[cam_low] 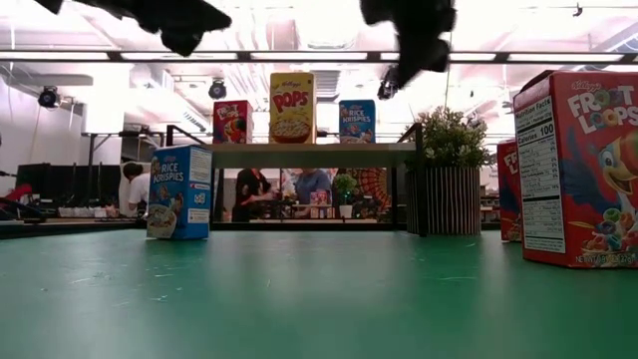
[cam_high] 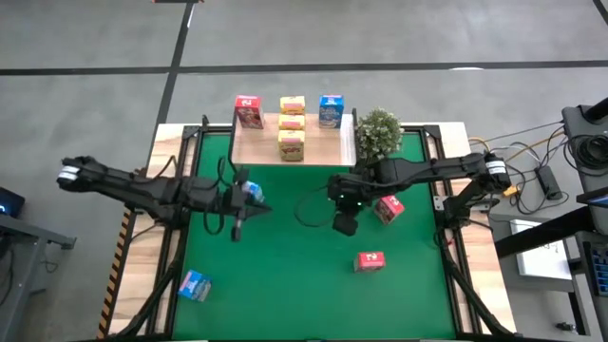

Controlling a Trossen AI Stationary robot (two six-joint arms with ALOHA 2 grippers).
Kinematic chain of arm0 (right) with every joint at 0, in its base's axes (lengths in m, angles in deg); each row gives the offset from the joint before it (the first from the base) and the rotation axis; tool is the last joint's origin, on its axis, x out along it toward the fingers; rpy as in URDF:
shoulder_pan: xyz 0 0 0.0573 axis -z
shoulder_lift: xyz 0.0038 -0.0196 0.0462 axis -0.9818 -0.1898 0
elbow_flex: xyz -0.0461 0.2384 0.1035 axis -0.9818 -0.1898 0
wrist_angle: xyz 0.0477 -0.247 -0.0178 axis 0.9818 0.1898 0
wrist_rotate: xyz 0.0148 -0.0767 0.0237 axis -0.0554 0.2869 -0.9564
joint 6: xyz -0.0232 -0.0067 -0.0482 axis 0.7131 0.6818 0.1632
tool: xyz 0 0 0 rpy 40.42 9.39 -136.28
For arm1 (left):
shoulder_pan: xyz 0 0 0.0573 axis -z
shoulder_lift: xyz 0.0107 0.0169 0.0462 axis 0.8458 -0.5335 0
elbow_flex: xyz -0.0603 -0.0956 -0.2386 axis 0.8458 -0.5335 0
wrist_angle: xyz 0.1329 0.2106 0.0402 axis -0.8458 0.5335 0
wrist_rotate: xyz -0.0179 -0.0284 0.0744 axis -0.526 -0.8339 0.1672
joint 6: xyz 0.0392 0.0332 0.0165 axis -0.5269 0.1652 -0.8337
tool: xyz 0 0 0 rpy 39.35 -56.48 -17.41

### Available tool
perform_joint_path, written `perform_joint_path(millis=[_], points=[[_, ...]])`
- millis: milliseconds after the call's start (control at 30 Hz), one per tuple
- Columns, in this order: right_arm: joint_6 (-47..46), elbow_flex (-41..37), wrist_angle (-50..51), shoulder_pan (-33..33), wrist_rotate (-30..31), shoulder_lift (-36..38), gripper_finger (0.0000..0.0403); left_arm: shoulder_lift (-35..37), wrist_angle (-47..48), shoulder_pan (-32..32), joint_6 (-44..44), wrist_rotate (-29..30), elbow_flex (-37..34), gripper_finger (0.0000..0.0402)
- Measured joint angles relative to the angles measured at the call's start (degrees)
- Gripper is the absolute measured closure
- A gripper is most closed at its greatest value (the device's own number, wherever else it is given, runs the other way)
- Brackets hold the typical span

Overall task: Stack cereal on shelf
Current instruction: Put the top red cereal box on the shelf aligned with the other red cereal box

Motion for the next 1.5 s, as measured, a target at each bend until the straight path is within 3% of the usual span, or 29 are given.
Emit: perform_joint_path(millis=[300, 500, 767, 933, 1200, 1500], points=[[-21.3, -0.4, 23.4, 0.0, 4.5, 0.1, 0.039, 0.0, -0.9, 5.9, -0.1, 0.2, 0.0, 0.0401], [-26.0, -0.7, 28.8, 0.0, 5.3, 0.1, 0.0363, -0.2, -0.8, 5.8, -0.1, 0.3, 0.0, 0.0401], [-27.0, -3.3, 29.0, 0.0, 4.5, 2.4, 0.0249, -0.4, -0.6, 5.8, 0.2, 0.3, -0.2, 0.0401], [-29.2, -9.6, 27.6, 0.2, 4.7, 8.1, 0.0195, -0.4, -0.3, 6.0, 0.4, 0.3, -0.2, 0.0401], [-30.9, -22.6, 16.5, 0.2, 8.7, 17.8, 0.0151, -0.4, -1.4, 5.9, 0.4, 0.3, -0.2, 0.0401], [-30.6, -33.9, 7.0, 0.2, 9.3, 20.3, 0.0134, -0.4, -2.3, 5.9, 0.4, 0.3, -0.2, 0.0401]])
